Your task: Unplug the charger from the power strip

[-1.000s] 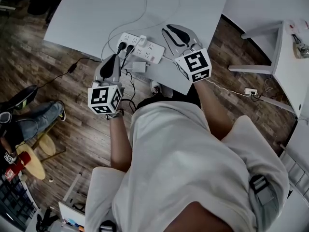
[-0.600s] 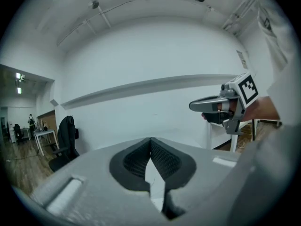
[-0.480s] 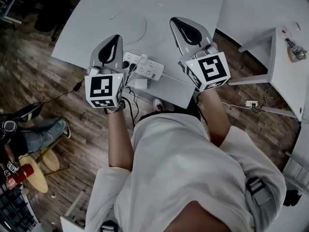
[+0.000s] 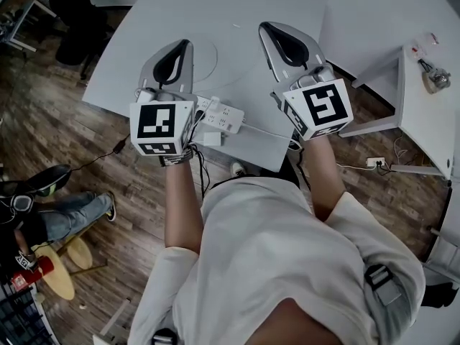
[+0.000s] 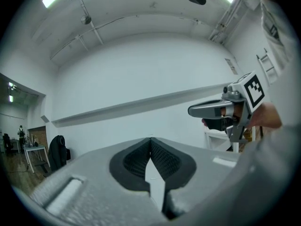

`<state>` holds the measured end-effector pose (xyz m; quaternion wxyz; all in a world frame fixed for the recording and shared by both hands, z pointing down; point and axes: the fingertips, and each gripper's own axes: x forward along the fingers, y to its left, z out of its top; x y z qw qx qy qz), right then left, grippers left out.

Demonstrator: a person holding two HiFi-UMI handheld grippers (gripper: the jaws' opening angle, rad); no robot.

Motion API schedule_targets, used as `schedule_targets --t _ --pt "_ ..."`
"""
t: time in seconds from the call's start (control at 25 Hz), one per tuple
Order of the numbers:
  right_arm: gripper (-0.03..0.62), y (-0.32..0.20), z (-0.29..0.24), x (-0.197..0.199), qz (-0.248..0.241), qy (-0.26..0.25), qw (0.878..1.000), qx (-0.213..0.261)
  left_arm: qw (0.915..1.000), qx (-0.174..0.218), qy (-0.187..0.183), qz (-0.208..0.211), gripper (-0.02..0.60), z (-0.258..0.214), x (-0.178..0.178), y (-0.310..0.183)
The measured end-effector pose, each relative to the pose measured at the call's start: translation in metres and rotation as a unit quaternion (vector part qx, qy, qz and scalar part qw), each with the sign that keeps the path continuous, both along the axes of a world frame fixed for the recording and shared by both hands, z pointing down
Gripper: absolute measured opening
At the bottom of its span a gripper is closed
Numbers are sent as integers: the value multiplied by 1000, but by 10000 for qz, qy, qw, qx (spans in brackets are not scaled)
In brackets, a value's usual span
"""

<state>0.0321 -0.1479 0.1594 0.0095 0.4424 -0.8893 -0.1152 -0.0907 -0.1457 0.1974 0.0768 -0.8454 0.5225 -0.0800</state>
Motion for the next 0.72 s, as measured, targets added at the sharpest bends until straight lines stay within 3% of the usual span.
schedule_targets --t 0.72 --pt "2 -3 12 1 42 52 9998 -169 9999 -140 62 -79 3 10 -5 -1"
